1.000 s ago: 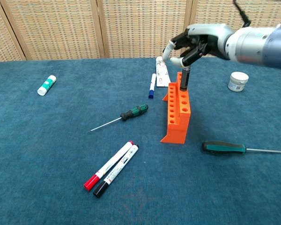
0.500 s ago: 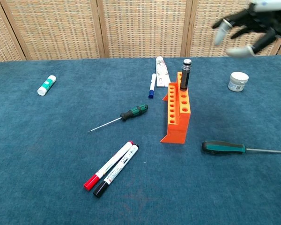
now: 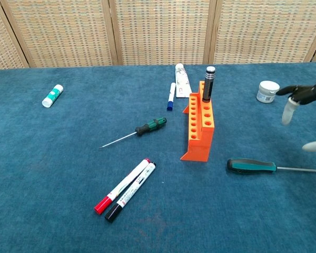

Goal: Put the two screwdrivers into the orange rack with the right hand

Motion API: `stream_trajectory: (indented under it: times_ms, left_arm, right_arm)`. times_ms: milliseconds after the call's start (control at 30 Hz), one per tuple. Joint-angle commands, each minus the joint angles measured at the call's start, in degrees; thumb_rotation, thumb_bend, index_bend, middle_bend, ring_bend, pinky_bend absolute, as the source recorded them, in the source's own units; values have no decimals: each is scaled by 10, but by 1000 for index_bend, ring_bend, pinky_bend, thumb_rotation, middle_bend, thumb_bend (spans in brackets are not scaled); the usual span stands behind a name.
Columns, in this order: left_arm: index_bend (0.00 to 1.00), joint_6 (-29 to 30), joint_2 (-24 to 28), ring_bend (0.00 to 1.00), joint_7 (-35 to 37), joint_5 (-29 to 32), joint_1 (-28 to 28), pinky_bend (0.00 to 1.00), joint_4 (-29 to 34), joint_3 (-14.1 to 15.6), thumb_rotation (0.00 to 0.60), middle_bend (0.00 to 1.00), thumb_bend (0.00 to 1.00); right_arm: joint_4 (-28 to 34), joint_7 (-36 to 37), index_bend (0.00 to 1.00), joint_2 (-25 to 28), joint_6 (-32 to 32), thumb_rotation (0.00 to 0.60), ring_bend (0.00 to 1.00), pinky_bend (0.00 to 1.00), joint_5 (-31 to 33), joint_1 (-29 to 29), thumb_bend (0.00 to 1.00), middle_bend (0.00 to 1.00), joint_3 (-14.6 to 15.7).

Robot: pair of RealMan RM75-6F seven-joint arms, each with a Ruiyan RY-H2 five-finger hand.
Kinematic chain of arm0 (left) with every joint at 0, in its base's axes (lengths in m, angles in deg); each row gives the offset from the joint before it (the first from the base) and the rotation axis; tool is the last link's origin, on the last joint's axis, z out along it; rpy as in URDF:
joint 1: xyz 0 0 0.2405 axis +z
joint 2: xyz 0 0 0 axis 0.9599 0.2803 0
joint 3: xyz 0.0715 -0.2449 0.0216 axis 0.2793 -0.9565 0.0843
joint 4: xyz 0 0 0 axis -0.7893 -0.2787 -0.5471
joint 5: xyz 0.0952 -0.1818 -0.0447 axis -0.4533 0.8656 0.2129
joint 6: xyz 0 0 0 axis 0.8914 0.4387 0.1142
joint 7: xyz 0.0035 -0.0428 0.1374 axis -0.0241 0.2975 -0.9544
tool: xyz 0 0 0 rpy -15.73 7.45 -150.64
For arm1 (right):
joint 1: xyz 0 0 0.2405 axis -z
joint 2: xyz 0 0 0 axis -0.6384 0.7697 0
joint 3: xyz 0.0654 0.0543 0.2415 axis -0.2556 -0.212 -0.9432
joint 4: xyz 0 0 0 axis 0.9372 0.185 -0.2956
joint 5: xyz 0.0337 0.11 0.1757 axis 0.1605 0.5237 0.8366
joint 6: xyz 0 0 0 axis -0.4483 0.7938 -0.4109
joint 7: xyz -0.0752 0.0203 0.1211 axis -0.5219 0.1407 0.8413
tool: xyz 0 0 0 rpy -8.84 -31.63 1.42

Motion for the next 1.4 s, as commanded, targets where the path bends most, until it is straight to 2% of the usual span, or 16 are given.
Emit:
stream_trajectory:
  times_ms: [33, 333, 433, 533, 1033, 1233, 1400]
  left_arm:
    - [0, 1, 1, 0, 1, 0, 0, 0, 0, 0, 600, 0, 0]
    - [0, 0, 2, 0, 5, 1, 1, 0, -1, -1, 600, 0, 0]
    - [0, 0, 2, 0, 6, 1, 2, 0, -1, -2, 600, 0, 0]
    - [0, 1, 3, 0, 7, 1, 2, 0, -1, -2, 600, 0, 0]
    - [0, -2, 2, 0, 7, 5, 1, 0, -2, -4, 600, 0, 0]
    - [0, -4, 2, 0, 7, 6, 0, 0, -2, -4, 600, 0, 0]
    - [0, -3, 3, 0, 8, 7, 1, 0, -1, -5, 600, 0, 0]
  right_arm:
    - [-33, -40, 387, -36, 3, 600, 0, 75, 4, -2, 170, 0, 6]
    - [-95, -112, 387, -110, 8, 600, 0, 75, 12, -8, 181, 0, 11]
    - [-116, -121, 386, -133, 10, 600, 0, 75, 10, -11, 218, 0, 11]
    - [-125, -121, 386, -147, 8, 600, 0, 75, 11, -13, 250, 0, 9]
    - [-157, -142, 405, -191, -1, 600, 0, 75, 4, -23, 256, 0, 9]
    - [-166, -138, 516, -199, 0, 600, 0, 76, 2, -22, 292, 0, 9]
    - [-166, -111, 583, -202, 22, 600, 0, 76, -19, -17, 387, 1, 5]
